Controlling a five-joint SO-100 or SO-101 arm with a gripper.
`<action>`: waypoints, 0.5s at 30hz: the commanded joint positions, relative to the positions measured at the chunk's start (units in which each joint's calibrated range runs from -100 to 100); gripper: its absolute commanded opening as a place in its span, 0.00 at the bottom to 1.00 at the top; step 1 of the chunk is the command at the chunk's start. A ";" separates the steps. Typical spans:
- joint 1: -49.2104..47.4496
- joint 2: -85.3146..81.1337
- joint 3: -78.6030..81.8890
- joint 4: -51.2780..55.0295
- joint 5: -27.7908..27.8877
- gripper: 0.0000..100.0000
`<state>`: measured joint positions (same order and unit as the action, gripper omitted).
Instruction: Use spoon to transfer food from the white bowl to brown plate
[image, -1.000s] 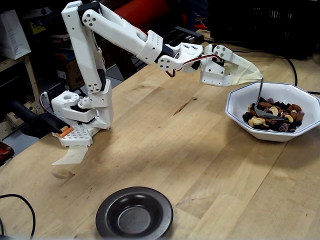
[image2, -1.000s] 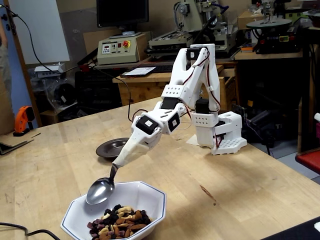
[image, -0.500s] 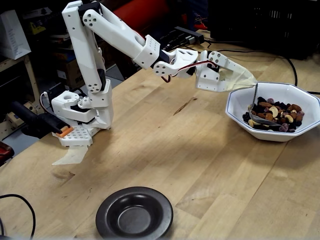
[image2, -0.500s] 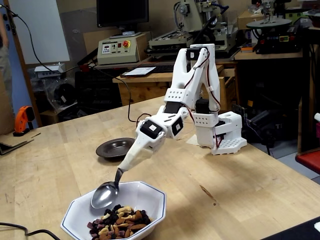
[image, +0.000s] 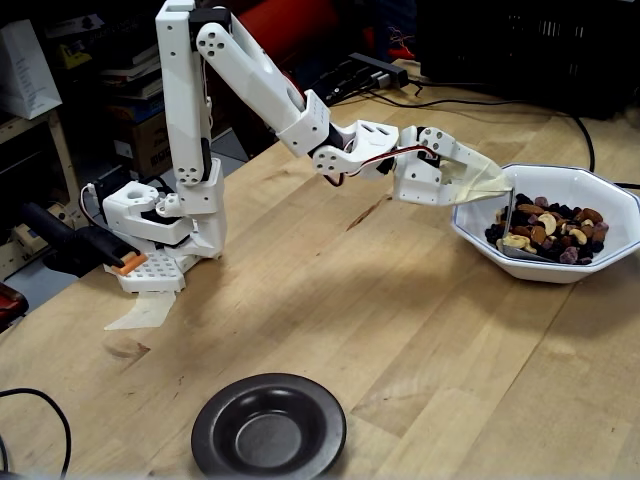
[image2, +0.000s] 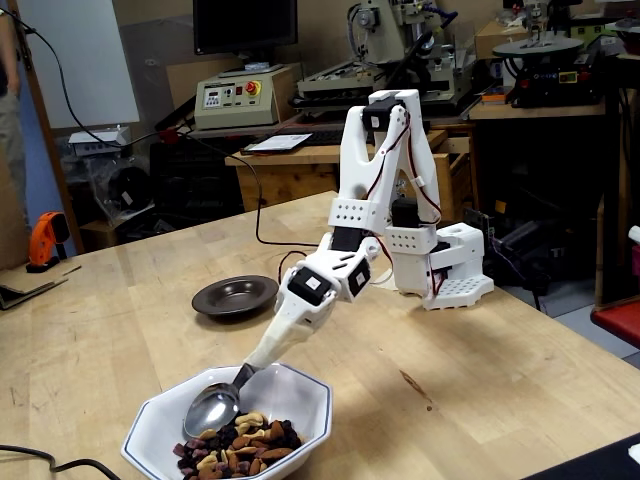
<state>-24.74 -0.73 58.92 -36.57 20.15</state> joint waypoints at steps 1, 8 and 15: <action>-0.44 -0.60 -0.96 -2.08 -0.29 0.04; -0.44 -0.60 -0.96 -3.19 -0.39 0.04; -0.51 -0.60 -0.96 -3.19 -0.39 0.04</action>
<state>-24.74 -0.73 58.92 -38.58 19.90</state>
